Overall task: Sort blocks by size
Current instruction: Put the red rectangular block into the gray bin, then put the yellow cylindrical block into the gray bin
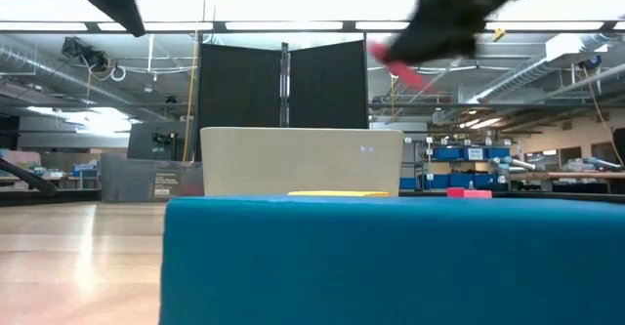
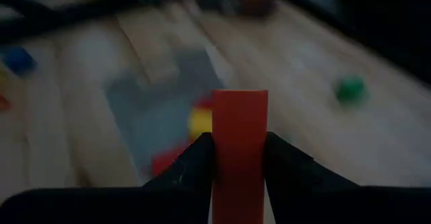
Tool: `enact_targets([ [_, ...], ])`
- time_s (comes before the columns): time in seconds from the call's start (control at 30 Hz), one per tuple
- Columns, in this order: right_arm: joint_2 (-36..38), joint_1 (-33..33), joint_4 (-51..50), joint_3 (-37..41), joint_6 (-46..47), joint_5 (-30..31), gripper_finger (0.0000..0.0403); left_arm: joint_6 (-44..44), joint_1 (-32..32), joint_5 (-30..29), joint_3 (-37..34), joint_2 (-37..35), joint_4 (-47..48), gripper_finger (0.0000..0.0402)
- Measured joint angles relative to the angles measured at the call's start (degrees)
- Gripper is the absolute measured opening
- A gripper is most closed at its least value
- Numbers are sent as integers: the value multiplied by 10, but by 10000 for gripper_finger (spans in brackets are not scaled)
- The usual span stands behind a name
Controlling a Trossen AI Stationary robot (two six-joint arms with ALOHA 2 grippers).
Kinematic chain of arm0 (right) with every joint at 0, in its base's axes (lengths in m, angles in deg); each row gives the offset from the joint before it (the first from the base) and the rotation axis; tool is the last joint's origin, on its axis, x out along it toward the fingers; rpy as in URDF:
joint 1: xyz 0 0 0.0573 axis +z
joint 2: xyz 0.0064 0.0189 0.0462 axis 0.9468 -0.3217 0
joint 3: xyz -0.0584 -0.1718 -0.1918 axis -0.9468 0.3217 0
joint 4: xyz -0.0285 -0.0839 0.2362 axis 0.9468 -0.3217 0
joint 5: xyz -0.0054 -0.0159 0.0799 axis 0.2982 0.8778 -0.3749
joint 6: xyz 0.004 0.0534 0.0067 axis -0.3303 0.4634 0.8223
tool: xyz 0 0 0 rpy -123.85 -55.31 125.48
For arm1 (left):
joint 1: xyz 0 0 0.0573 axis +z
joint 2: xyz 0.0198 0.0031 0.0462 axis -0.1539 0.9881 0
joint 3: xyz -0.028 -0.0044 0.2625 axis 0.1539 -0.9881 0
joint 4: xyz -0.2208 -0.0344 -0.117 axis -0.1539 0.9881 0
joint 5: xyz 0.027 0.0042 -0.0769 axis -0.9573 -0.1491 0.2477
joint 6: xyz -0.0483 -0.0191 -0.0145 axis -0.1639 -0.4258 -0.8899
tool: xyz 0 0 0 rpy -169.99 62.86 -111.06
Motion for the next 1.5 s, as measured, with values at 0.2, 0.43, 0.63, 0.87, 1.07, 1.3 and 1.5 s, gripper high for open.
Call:
enact_targets([
  [0.2,-74,-103,157,0,-142,-138,112,-29,0,5,0,0,1,298],
  [0.43,-150,-159,209,0,-174,-237,250,-80,-1,91,0,0,34,298],
  [0.63,-137,-149,295,0,-231,-247,351,-128,-42,209,0,0,84,298],
  [0.87,-113,-146,298,0,-236,-240,342,-275,-148,276,0,19,85,298],
  [1.07,-113,-146,299,0,-236,-238,309,-344,-205,275,0,70,53,298],
  [1.3,-113,-146,310,0,-236,-234,287,-374,-230,279,0,133,39,298],
  [1.5,-113,-146,314,0,-235,-234,287,-376,-233,279,0,171,23,298],
])
